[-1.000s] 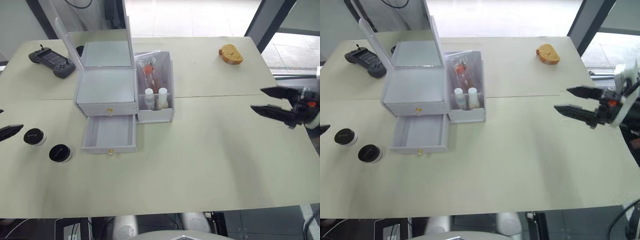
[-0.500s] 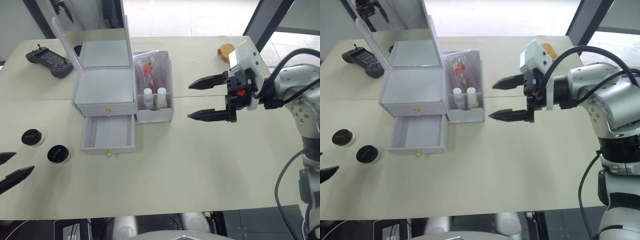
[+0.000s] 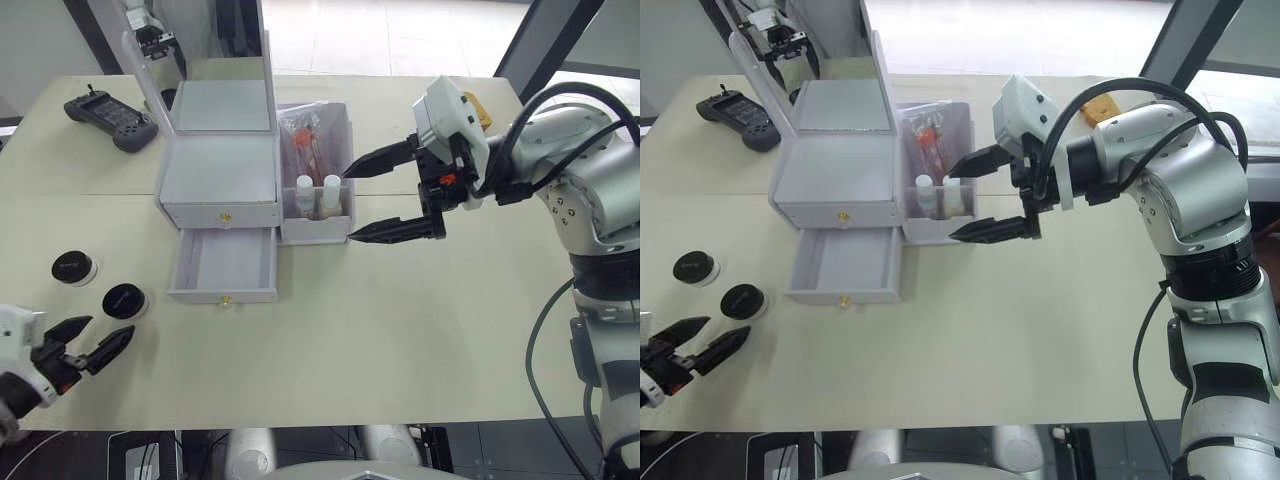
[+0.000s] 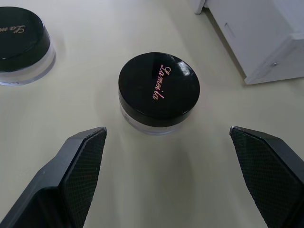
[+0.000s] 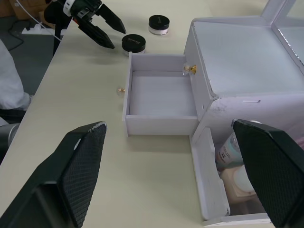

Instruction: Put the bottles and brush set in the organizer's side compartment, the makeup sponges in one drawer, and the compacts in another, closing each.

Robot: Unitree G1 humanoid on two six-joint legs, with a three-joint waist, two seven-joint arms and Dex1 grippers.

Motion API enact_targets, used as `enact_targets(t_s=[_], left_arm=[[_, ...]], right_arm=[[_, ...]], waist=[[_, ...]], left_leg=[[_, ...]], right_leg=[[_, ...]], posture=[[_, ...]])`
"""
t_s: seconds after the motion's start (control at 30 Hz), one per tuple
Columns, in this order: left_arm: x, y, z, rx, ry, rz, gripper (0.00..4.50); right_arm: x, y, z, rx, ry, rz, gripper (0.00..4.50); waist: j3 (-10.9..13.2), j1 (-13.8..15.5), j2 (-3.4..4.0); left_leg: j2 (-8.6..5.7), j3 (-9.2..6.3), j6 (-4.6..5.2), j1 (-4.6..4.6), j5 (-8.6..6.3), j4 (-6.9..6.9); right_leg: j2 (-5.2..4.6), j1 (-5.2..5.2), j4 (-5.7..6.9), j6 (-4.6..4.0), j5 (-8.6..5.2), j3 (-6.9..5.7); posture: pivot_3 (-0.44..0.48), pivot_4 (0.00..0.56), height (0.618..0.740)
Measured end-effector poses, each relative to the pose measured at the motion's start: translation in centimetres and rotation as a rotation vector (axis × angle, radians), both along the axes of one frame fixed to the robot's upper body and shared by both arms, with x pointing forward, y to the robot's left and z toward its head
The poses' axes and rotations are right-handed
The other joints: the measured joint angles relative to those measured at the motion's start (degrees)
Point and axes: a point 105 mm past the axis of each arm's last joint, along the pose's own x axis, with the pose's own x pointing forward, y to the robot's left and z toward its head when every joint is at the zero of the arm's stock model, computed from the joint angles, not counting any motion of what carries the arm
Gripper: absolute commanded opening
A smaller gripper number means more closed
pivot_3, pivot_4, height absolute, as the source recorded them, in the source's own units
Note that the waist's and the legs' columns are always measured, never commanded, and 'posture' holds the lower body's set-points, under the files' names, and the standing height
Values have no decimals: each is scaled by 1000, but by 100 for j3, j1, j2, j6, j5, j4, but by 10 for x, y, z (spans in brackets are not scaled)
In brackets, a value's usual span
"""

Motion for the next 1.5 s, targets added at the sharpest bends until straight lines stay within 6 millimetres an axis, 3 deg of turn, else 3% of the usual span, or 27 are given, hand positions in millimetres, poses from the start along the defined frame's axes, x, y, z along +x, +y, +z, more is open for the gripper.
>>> enact_targets(t_s=[0.13, 0.27, 0.57, 0.67, 0.77, 0.8, 0.9, 1.0, 1.13, 1.2, 1.3, 1.5], left_arm=[[20, -5, 8, 43, 8, -34, 4466], [33, -12, 3, 85, 52, -79, 4466], [45, -1, 3, 169, 124, -99, 4466], [47, -4, 1, 165, 141, -115, 3876], [47, -1, 3, 165, 159, -122, 2978], [47, 0, 4, 168, 167, -128, 2907], [45, 14, 15, 194, 202, -140, 2907], [56, 15, 55, 220, 146, -201, 2907], [67, -17, 115, 236, 26, -408, 2907], [67, -39, 125, 248, 12, -533, 2907], [66, -69, 119, 237, 44, -717, 2907], [75, -108, 106, 341, 64, -971, 2907]], right_arm=[[-5, 2, 4, 5, -26, -3, 4500], [-5, -3, 5, 11, -33, -46, 4500], [-9, -5, 12, 29, -59, -80, 4500], [-10, -4, 11, 30, -62, -85, 4500], [-10, -4, 11, 33, -61, -85, 4500], [-10, -4, 11, 32, -63, -87, 4500], [-10, -7, 9, 24, -63, -101, 4500], [-9, -9, 7, 22, -58, -112, 4500], [-10, -9, 7, 23, -62, -114, 4500], [-10, -9, 7, 23, -70, -119, 4500], [-10, -11, 5, 25, -77, -140, 4500], [-14, -20, -2, 10, -75, -196, 4500]], waist=[[0, -5, 0], [0, -10, 0], [0, -22, 0], [0, -19, 0], [0, -18, 0], [0, -19, 0], [1, -19, -2], [3, 10, -2], [3, 58, -3], [4, 67, 0], [5, 72, 1], [5, 117, 1]], left_leg=[[0, 1, 0, -2, 0, -1], [0, 1, 0, -1, 0, -2], [0, 2, 1, -3, -1, -3], [0, 1, 1, -3, -1, -3], [0, 1, 2, -3, -1, -2], [0, 1, 2, -3, -1, -3], [0, -2, 2, -5, -1, -4], [0, -1, 1, -8, -1, -1], [-1, 2, 1, -13, -1, 1], [-1, 4, 1, -10, -1, -3], [1, 1, 2, -10, -1, -5], [0, 0, 3, -14, 0, 6]], right_leg=[[-1, 0, -1, 0, 0, 0], [0, -1, -1, 1, 0, -1], [-1, -2, -2, 0, 0, -1], [-1, -2, -1, 0, 1, -2], [-1, -2, -1, 0, 1, -1], [-1, -3, -1, 0, 1, -2], [-1, -5, 0, 0, 0, -5], [-2, -6, -2, 0, 0, -5], [-4, -5, -6, 0, 0, -5], [-4, -5, -4, 1, 0, -5], [1, -9, 2, 1, 1, -5], [2, -4, 1, 36, 21, -3]], posture=[[0, 150, 705], [0, 150, 705], [0, 150, 705], [0, 150, 705], [0, 150, 705], [0, 150, 705], [0, 150, 705], [0, 150, 705], [0, 150, 705], [0, 150, 705], [0, 150, 705], [0, 150, 705]])
